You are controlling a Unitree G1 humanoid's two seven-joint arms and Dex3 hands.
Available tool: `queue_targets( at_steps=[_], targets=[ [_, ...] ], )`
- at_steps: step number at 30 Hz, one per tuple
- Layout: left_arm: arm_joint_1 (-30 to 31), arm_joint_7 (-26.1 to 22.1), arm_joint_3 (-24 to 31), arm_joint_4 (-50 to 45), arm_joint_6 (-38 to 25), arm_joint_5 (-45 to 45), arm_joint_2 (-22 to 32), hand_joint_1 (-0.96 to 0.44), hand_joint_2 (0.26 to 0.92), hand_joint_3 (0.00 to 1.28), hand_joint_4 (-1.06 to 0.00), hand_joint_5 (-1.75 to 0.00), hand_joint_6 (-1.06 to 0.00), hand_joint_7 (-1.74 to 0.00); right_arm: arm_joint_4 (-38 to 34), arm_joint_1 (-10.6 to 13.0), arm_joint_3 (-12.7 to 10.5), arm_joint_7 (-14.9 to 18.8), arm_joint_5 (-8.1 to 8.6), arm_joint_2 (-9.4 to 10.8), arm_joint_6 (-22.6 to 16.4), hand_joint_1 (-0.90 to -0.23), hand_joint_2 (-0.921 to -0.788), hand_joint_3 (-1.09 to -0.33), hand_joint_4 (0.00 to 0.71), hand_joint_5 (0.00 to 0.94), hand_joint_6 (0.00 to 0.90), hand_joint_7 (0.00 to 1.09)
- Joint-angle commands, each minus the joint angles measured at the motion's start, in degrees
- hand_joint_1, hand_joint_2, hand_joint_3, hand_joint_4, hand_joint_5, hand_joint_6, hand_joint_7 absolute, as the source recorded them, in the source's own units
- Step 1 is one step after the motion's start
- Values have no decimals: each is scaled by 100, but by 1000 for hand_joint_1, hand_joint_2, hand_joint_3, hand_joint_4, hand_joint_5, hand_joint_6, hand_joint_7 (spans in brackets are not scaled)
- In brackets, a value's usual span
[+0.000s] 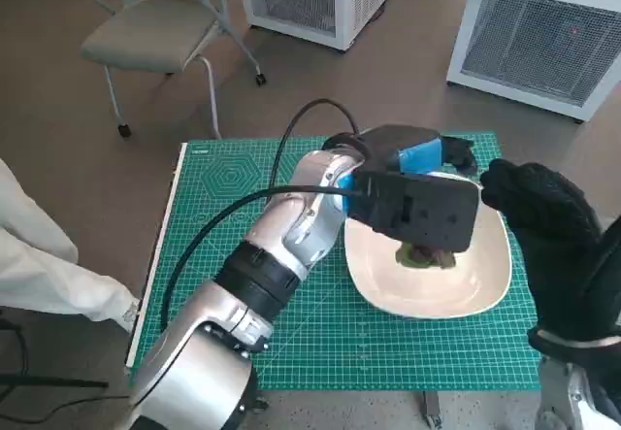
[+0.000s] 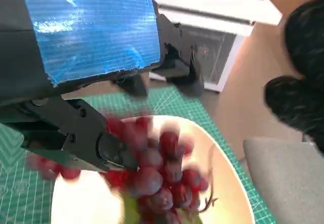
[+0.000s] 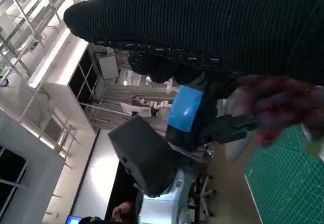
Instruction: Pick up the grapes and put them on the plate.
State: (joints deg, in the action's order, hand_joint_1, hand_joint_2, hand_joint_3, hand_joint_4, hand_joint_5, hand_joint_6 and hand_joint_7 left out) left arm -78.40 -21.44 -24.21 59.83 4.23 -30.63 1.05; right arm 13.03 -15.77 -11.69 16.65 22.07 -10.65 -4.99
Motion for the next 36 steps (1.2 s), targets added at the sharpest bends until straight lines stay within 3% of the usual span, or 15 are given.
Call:
queue_targets(
  at_steps=[1, 13, 24, 36],
  targets=[
    [79, 222, 16, 12, 196, 52, 17, -486, 813, 8, -3, -7, -145, -63, -89, 61, 22, -28, -20, 14, 55, -338, -921, -594, 482, 804, 278, 970],
    [707, 1125, 336, -38, 677, 259, 353, -625, 913, 82, -3, -1, -169, -51, -101, 76, 92, -31, -62, 17, 40, -338, -921, -595, 480, 805, 276, 973],
    [1589, 1055, 1414, -323, 1254, 1431, 787, -651, 921, 181, -86, -28, -223, -57, -135, 70, 125, 12, -32, 25, 23, -337, -921, -595, 479, 808, 260, 968],
    [3012, 630, 2366, -1268, 2304, 2752, 1083, -582, 921, 169, -193, -22, -280, -43, -205, -12, 142, 81, -13, -7, 26, -335, -921, -596, 479, 808, 248, 970]
  ],
)
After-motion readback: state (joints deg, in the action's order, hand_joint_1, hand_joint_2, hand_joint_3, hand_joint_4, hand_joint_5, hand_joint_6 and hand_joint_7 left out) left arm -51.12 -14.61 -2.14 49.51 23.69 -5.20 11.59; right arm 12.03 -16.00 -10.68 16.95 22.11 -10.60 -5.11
